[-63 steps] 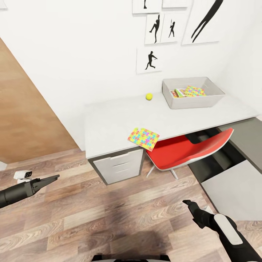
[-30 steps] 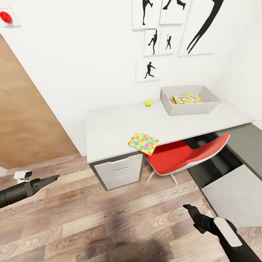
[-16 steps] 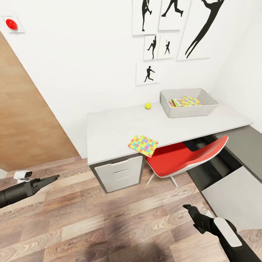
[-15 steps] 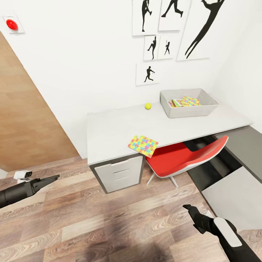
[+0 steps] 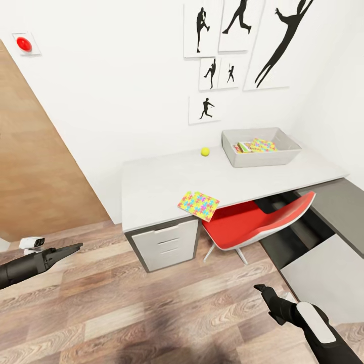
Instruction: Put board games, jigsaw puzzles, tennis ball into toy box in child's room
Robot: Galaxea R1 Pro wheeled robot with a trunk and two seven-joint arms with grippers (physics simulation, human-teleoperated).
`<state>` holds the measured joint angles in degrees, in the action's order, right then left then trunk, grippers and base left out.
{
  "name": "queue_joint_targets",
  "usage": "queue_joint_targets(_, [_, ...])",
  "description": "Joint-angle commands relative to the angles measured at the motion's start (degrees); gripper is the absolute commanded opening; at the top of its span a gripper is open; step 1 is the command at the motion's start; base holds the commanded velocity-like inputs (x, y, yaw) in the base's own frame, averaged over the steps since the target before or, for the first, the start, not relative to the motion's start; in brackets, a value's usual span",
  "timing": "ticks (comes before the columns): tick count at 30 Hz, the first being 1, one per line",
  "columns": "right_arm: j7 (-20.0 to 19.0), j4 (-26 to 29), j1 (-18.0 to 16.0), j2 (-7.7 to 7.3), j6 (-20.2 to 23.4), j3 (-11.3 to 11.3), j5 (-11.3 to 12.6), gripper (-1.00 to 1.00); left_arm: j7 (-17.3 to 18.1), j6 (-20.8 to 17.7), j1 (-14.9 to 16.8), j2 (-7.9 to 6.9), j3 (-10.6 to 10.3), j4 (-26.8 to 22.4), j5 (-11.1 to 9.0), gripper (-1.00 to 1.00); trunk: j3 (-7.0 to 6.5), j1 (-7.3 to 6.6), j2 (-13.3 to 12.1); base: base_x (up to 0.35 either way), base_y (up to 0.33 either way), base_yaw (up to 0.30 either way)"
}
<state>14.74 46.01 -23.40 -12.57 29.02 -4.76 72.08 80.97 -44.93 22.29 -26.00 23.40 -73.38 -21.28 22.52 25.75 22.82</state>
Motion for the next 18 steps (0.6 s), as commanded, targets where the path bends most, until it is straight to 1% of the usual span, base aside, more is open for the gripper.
queue_joint_targets(1, [0.6, 0.1, 0.0, 0.00, 0.2, -0.1, 0.6, 1.00, 0.2, -0.6, 0.0, -0.01, 0.0, 0.0, -0.1, 1.00, -0.01, 0.03, 0.1, 0.000, 0.000, 0.000])
queue_joint_targets(18, [0.6, -1.8, -0.1, 0.00, 0.2, -0.2, 0.6, 1.00, 0.2, -0.6, 0.0, -0.01, 0.1, 0.0, -0.1, 1.00, -1.63, 0.03, 0.1, 0.003, 0.000, 0.000])
